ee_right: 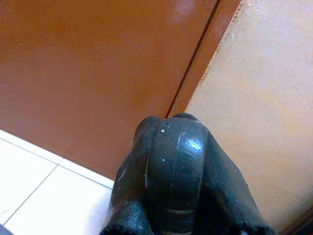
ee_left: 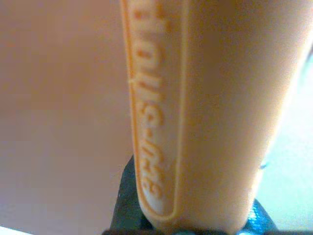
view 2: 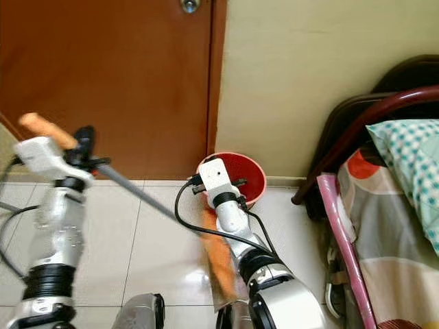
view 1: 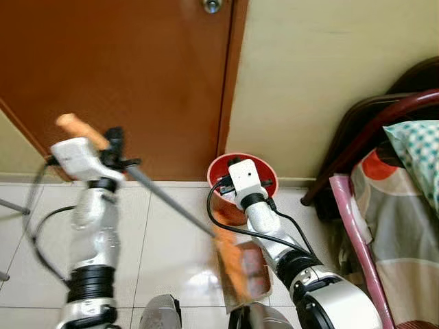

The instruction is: Sweep floor

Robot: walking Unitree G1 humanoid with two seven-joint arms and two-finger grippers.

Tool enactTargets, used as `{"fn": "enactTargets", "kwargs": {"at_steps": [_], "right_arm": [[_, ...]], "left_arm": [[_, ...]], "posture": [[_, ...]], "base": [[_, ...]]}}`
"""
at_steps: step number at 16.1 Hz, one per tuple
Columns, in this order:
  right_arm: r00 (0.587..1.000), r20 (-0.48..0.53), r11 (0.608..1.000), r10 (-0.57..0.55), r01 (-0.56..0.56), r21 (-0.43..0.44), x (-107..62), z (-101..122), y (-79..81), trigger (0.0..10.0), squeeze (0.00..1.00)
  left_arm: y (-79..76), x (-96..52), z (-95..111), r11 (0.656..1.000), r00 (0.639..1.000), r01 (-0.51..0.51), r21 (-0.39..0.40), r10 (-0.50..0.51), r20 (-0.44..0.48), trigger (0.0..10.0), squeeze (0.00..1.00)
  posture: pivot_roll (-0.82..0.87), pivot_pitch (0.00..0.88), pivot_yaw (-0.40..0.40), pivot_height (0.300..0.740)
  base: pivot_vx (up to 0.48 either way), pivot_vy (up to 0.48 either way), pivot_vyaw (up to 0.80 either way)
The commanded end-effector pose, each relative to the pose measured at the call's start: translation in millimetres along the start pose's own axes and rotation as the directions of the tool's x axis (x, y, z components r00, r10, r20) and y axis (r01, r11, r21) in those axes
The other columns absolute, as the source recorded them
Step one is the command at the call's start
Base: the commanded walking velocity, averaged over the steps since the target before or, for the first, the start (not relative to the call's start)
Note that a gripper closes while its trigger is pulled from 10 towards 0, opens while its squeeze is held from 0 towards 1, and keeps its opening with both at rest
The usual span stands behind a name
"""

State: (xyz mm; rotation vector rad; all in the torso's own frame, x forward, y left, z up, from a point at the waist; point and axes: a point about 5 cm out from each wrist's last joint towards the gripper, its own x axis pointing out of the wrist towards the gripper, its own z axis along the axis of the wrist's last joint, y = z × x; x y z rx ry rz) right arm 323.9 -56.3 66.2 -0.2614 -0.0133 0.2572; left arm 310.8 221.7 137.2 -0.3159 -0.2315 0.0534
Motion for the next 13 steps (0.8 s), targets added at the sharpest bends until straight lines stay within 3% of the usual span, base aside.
{"fn": "enactTargets", "kwargs": {"at_steps": [1,2,5,9,11,12,13], "right_arm": [[0.999,-0.023,1.000,-0.024,0.025,0.014,0.6,-4,-11.7,10.0,0.00],[0.999,-0.031,0.999,-0.034,0.035,0.021,-0.4,-6,-17.3,10.0,0.00],[0.998,-0.035,0.999,-0.045,0.045,0.021,0.0,-7,-26.7,10.0,0.00],[0.999,-0.038,0.999,-0.035,0.036,0.011,2.7,-6,-28.6,10.0,0.00],[0.999,-0.043,0.999,-0.030,0.031,0.011,3.0,-6,-28.7,10.0,0.00],[0.998,-0.047,0.999,-0.030,0.031,0.012,2.7,-7,-29.1,10.0,0.00],[0.998,-0.050,0.999,-0.031,0.031,0.013,2.3,-7,-29.0,10.0,0.00]], "left_arm": [[19.5,-3.5,14,0.999,0.998,-0.049,-0.012,0.049,0.049,10.0,0.00],[31.5,-9.8,16,0.997,0.996,-0.076,0.000,0.076,0.047,10.0,0.00],[48.0,-19.6,17,0.993,0.992,-0.116,0.002,0.116,0.041,10.0,0.00],[48.9,-23.5,12,0.997,0.998,-0.069,0.034,0.069,0.003,10.0,0.00],[48.2,-23.4,13,0.996,1.000,-0.001,0.091,0.003,-0.016,10.0,0.00],[45.8,-19.9,21,0.982,0.998,0.056,0.183,-0.055,-0.007,10.0,0.00],[43.5,-17.5,25,0.971,0.996,0.089,0.220,-0.090,-0.008,10.0,0.00]], "posture": [[0.14,0.027,-0.058,0.740],[0.14,0.019,-0.060,0.740],[0.14,0.001,-0.069,0.740],[0.14,0.000,-0.076,0.740],[0.14,0.000,-0.077,0.740],[0.14,0.000,-0.077,0.740],[0.14,0.000,-0.075,0.740]], "base": [[0.000,0.000,0.00],[0.000,0.000,0.00],[0.000,0.000,0.00],[0.000,0.000,0.00],[0.000,0.000,0.00],[0.000,0.000,0.00],[0.000,0.000,0.00]]}}
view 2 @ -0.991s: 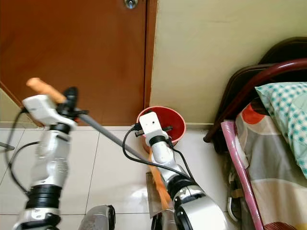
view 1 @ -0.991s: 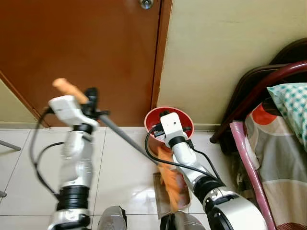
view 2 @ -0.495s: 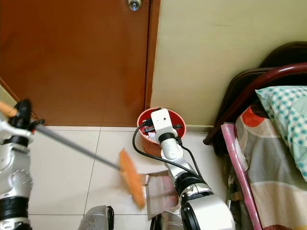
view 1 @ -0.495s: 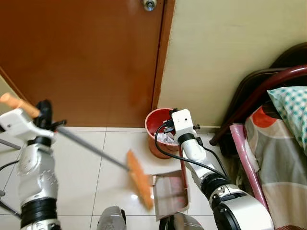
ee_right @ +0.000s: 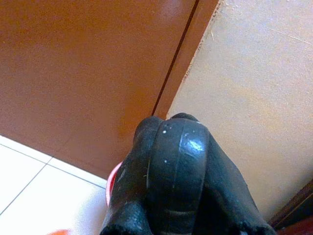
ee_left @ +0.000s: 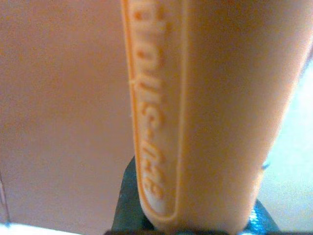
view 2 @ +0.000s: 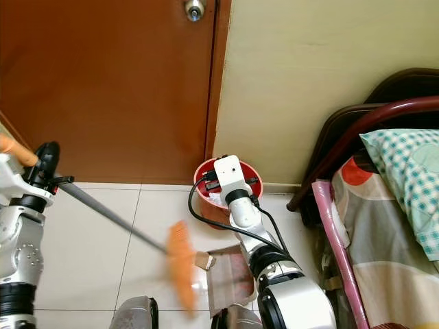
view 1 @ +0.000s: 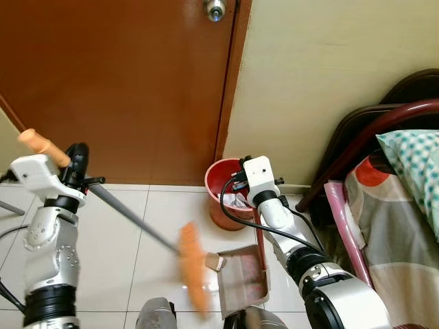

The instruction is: Sweep floor

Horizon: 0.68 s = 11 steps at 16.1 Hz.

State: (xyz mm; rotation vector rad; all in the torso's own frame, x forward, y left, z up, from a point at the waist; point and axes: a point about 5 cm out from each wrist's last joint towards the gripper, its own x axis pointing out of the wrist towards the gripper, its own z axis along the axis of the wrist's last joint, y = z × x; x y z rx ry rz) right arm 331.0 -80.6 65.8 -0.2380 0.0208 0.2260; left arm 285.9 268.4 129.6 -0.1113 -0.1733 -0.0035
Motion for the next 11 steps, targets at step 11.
{"fn": "enactTargets", "kwargs": {"at_steps": [11], "right_arm": [[1.000,-0.019,1.000,-0.018,0.017,-0.026,0.7,-2,-3.5,10.0,0.00]], "left_arm": [[-92.2,30.5,-36,0.943,0.950,0.313,0.115,-0.312,-0.019,10.0,0.00]], "posture": [[0.09,0.000,-0.068,0.740]], "base": [[0.000,0.000,0.00]]}}
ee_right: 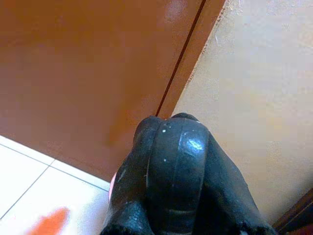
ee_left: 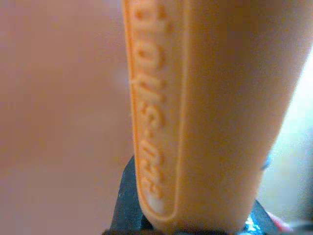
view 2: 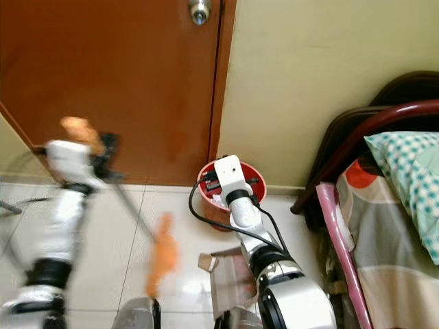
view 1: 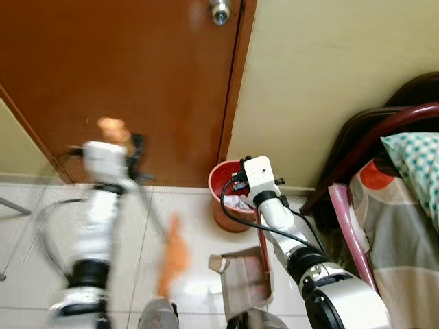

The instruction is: Sweep floor

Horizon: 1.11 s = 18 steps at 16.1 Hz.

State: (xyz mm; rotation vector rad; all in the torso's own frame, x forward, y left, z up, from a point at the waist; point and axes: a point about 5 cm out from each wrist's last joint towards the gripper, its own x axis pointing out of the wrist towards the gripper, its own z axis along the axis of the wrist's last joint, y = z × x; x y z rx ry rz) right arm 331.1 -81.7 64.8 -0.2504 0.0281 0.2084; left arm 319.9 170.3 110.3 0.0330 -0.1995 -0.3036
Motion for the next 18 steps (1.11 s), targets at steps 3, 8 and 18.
{"fn": "enactTargets", "kwargs": {"at_steps": [3,8,18], "right_arm": [[0.998,-0.032,0.998,-0.062,0.061,-0.020,0.9,-3,-8.5,10.0,0.00],[0.997,-0.044,0.998,-0.064,0.063,-0.004,1.9,-3,-6.0,10.0,0.00],[0.998,-0.050,0.997,-0.048,0.050,0.057,4.2,-1,-11.1,10.0,0.00]], "left_arm": [[-47.9,8.7,-3,0.981,0.994,0.111,-0.158,-0.109,0.026,10.0,0.00],[-25.3,22.3,21,0.903,0.987,-0.057,-0.426,0.115,0.112,10.0,0.00],[69.9,-45.8,17,0.920,0.956,-0.281,-0.274,0.295,0.007,10.0,0.00]], "posture": [[0.09,0.000,-0.062,0.740],[0.10,0.000,-0.061,0.740],[0.13,0.000,-0.063,0.740]], "base": [[0.000,0.000,0.00],[0.000,0.000,0.00],[0.000,0.000,0.00]]}}
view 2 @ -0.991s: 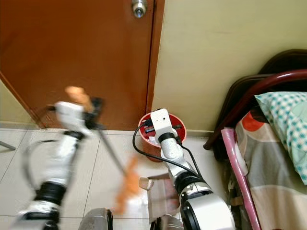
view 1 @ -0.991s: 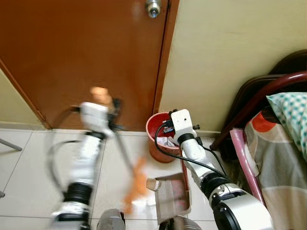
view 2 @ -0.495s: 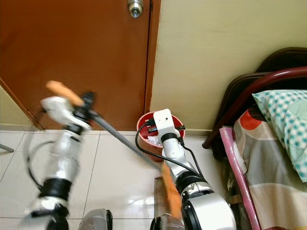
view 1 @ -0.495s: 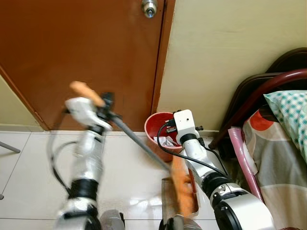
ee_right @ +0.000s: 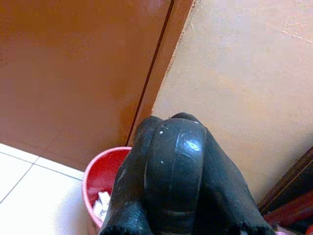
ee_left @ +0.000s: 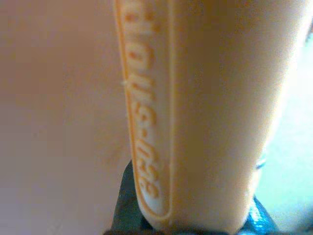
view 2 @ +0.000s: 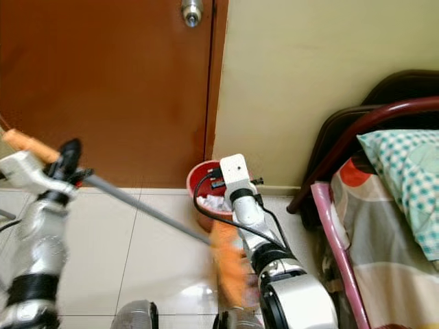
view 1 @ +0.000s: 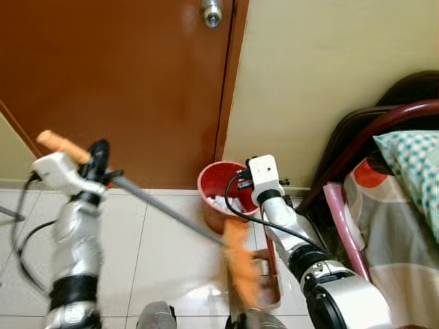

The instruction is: Sweep floor

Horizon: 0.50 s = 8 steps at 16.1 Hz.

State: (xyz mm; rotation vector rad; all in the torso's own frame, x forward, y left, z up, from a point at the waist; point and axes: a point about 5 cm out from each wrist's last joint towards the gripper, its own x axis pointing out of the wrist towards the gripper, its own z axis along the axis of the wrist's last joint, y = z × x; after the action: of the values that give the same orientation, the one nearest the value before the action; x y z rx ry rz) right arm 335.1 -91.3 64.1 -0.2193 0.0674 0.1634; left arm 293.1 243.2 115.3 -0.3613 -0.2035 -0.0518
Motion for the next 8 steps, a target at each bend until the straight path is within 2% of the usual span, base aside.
{"fn": "enactTargets", "kwargs": {"at_steps": [1,4,5,6,7,8], "right_arm": [[1.000,-0.006,1.000,-0.006,0.006,0.028,2.3,2,-2.3,10.0,0.00],[1.000,-0.003,0.999,0.001,-0.001,0.036,2.7,3,-4.6,10.0,0.00],[1.000,0.010,0.999,0.012,-0.013,0.052,3.1,4,-6.3,10.0,0.00],[1.000,0.019,0.998,0.015,-0.017,0.067,3.3,5,-8.1,10.0,0.00],[0.999,0.029,0.994,0.021,-0.024,0.103,2.8,5,-13.1,10.0,0.00],[0.999,0.034,0.994,0.021,-0.025,0.111,2.6,6,-15.1,10.0,0.00]], "left_arm": [[3.3,-4.5,6,0.994,0.999,0.036,0.100,-0.033,-0.031,10.0,0.00],[-1.0,-11.9,0,0.984,0.991,0.114,0.135,-0.103,-0.087,10.0,0.00],[-2.2,-12.4,1,0.977,0.989,0.130,0.170,-0.117,-0.086,10.0,0.00],[-1.5,-11.0,5,0.974,0.992,0.120,0.190,-0.108,-0.070,10.0,0.00],[1.4,-4.7,18,0.970,0.996,0.084,0.228,-0.083,-0.017,10.0,0.00],[2.6,-3.7,20,0.967,0.997,0.080,0.242,-0.080,-0.012,10.0,0.00]], "posture": [[0.13,0.000,-0.064,0.740],[0.13,0.000,-0.067,0.740],[0.13,0.000,-0.067,0.740],[0.12,0.000,-0.068,0.740],[0.12,0.000,-0.067,0.740],[0.12,0.000,-0.067,0.740]], "base": [[0.000,0.000,0.00],[0.000,0.000,0.00],[0.000,0.000,0.00],[0.000,0.000,0.00],[0.000,0.000,0.00],[0.000,0.000,0.00]]}}
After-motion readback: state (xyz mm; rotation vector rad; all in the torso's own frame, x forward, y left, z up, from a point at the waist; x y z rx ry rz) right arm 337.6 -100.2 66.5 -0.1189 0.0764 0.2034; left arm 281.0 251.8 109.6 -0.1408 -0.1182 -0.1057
